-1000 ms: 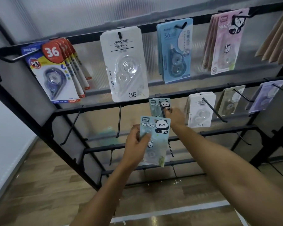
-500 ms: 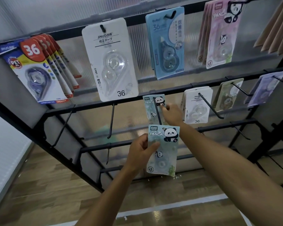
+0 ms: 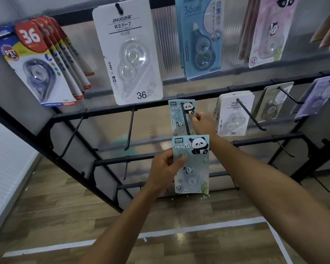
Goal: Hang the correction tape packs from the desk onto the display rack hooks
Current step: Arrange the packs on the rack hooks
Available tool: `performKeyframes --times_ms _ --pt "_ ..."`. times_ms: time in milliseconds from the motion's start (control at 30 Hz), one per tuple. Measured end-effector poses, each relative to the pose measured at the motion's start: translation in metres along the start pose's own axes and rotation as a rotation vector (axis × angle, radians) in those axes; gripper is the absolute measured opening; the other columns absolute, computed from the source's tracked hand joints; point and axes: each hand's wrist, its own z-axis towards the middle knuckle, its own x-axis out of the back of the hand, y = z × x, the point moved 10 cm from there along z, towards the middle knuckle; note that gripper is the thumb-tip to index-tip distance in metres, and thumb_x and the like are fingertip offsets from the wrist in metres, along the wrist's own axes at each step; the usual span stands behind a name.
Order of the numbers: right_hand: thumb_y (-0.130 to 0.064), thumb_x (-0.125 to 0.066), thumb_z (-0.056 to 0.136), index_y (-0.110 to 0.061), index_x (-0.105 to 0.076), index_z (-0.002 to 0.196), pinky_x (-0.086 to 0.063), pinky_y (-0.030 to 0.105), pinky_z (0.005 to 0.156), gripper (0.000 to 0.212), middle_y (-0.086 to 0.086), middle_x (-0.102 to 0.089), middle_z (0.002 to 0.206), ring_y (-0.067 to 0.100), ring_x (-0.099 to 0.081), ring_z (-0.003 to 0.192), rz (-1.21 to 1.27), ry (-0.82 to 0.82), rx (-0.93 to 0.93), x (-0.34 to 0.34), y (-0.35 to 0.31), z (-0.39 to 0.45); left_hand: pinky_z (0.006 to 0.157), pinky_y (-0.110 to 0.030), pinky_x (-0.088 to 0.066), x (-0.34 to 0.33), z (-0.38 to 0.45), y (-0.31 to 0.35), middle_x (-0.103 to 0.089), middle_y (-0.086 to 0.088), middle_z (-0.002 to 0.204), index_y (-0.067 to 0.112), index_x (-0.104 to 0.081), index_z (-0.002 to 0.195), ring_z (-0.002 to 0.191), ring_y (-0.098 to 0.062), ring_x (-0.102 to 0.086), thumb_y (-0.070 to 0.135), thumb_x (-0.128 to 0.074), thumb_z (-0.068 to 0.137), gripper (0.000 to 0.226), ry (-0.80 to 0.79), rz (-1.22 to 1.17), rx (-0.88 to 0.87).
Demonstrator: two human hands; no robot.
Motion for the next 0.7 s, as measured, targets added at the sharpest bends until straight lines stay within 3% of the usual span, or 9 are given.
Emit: performKeyframes --times_ms 100,200,300,367,467,567,633,700 --pt "-0.033 -0.047 0.099 -0.016 -0.054 0.082 -0.026 0.018 0.049 0.025 -0.007 -0.046 0.061 0.002 -0.040 0.056 0.002 0.005 -0.001 0.000 0.000 0.000 0.078 -0.035 -0.058 0.002 0.003 -0.005 -0.072 0.002 0.100 0.016 -0.068 0.100 0.094 -0.019 -0.069 0.004 -0.061 0.090 0.017 0.016 0.021 0.017" --pt "-0.031 -0.049 0.098 -0.012 -0.065 0.096 -0.033 0.021 0.058 0.025 -0.002 -0.056 0.073 0.010 -0.049 0.068 0.029 -0.001 0.012 0.001 -0.001 -0.001 0.080 -0.039 -0.058 0.004 0.011 -0.014 -0.071 -0.004 0.106 0.019 -0.066 0.104 0.097 -0.022 -0.069 0.010 -0.060 0.092 0.016 0.012 0.082 0.055" --pt "-0.026 -0.050 0.098 -0.005 -0.066 0.108 -0.037 0.023 0.071 0.028 0.003 -0.063 0.088 0.014 -0.054 0.081 0.120 -0.004 0.018 0.004 0.002 -0.002 0.070 -0.024 -0.055 0.005 0.026 -0.016 -0.069 0.004 0.098 0.021 -0.066 0.103 0.085 -0.005 -0.067 0.022 -0.058 0.094 0.012 0.021 0.180 0.053" --pt "-0.020 -0.048 0.098 -0.003 -0.065 0.110 -0.039 0.025 0.073 0.027 0.007 -0.065 0.094 0.016 -0.056 0.086 0.177 -0.018 0.018 0.006 0.007 -0.002 0.060 -0.015 -0.047 0.008 0.041 -0.017 -0.064 0.007 0.082 0.019 -0.064 0.091 0.067 -0.002 -0.059 0.032 -0.057 0.094 0.016 0.061 0.309 0.056" --pt "-0.015 -0.041 0.099 -0.003 -0.064 0.107 -0.051 0.035 0.073 0.027 0.017 -0.067 0.101 0.020 -0.059 0.087 0.280 -0.030 -0.017 0.009 0.015 -0.002 0.045 -0.009 -0.033 0.014 0.069 -0.011 -0.045 0.007 0.061 0.022 -0.046 0.066 0.052 -0.005 -0.039 0.034 -0.056 0.095 0.033 0.136 0.543 0.034" --pt "-0.015 -0.037 0.099 -0.005 -0.060 0.119 -0.049 0.045 0.094 0.032 0.015 -0.064 0.116 0.024 -0.059 0.107 0.290 -0.016 -0.057 0.013 0.021 -0.005 0.051 -0.017 -0.031 0.019 0.096 -0.007 -0.040 0.006 0.062 0.021 -0.039 0.064 0.054 -0.008 -0.035 0.028 -0.056 0.095 0.037 0.210 0.572 0.007" --pt "-0.015 -0.038 0.099 -0.005 -0.055 0.128 -0.046 0.039 0.098 0.035 0.011 -0.061 0.124 0.023 -0.056 0.114 0.267 0.002 -0.051 0.016 0.021 -0.009 0.050 -0.017 -0.031 0.021 0.111 -0.006 -0.042 0.006 0.061 0.021 -0.042 0.064 0.053 -0.007 -0.038 0.029 -0.058 0.095 0.036 0.239 0.575 0.025" --pt "-0.014 -0.040 0.099 -0.004 -0.053 0.129 -0.045 0.027 0.089 0.035 0.010 -0.061 0.122 0.018 -0.056 0.109 0.239 0.013 -0.014 0.016 0.021 -0.014 0.054 -0.022 -0.035 0.021 0.124 -0.006 -0.051 0.002 0.064 0.016 -0.051 0.071 0.057 -0.011 -0.047 0.030 -0.057 0.095 0.029 0.237 0.576 0.042"
